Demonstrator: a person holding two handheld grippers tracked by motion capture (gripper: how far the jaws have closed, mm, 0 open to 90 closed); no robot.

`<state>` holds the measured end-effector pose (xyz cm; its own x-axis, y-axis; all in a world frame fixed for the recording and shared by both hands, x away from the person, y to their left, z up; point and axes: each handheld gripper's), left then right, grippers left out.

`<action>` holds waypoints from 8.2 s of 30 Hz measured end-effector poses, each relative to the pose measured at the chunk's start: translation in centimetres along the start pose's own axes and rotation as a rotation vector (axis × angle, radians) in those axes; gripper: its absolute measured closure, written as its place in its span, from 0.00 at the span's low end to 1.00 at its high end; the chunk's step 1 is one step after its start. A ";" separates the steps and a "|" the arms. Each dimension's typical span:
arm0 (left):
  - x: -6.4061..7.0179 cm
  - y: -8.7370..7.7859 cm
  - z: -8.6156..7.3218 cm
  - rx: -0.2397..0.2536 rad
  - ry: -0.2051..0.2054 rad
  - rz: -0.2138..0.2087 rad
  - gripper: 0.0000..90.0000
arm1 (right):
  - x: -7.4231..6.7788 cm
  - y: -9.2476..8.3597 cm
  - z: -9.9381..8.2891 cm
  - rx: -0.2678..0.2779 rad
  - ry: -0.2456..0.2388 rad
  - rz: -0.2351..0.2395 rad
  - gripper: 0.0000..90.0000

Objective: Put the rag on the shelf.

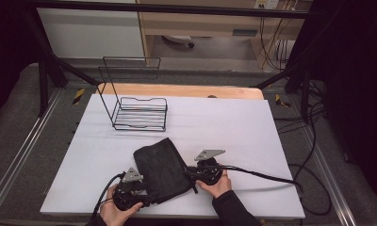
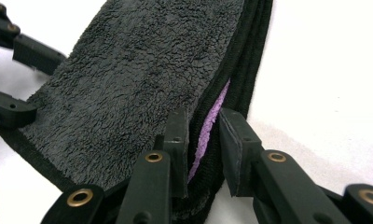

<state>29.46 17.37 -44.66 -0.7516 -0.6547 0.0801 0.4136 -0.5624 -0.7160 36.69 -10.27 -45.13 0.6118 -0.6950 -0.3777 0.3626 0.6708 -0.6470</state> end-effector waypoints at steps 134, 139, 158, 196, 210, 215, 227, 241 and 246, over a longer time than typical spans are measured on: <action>-13.7 2.5 4.8 -0.022 -0.088 0.070 0.77 | 1.2 4.4 5.9 0.123 0.098 -0.070 0.21; -13.6 2.6 4.5 -0.008 -0.078 0.074 0.77 | 1.0 6.0 6.0 0.093 0.119 -0.097 0.32; -13.3 2.3 4.6 -0.008 -0.059 0.073 0.88 | 0.9 6.5 6.1 0.006 0.252 0.009 0.84; -9.8 -4.5 6.6 0.250 0.086 0.097 0.91 | -2.3 1.2 6.3 0.240 0.164 0.058 0.89; -7.8 -7.4 7.9 0.335 0.157 0.126 0.91 | -3.5 -1.9 7.1 0.347 0.099 0.083 0.90; -7.4 -8.5 8.3 0.374 0.170 0.134 0.91 | -4.3 -3.0 7.5 0.387 0.062 0.083 0.90; -6.8 -10.6 9.3 0.440 0.195 0.155 0.91 | -5.5 -4.9 8.8 0.457 0.004 0.083 0.90; -7.3 -12.4 10.8 0.487 0.217 0.189 0.91 | -6.9 -6.1 10.6 0.531 -0.051 0.066 0.90; -7.8 -13.1 11.5 0.511 0.210 0.207 0.91 | -7.5 -6.2 11.5 0.558 -0.064 0.060 0.90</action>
<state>35.83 24.05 -27.98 -0.6926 -0.6925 -0.2020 0.7189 -0.6394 -0.2727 37.93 -6.23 -30.63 0.6781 -0.6460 -0.3505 0.6321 0.7559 -0.1704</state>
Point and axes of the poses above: each handheld gripper's, and its own axes: y roughly forward along the jaws, z roughly out of its top, x roughly to its right, and after that the axes turned 13 degrees about y, right-handed
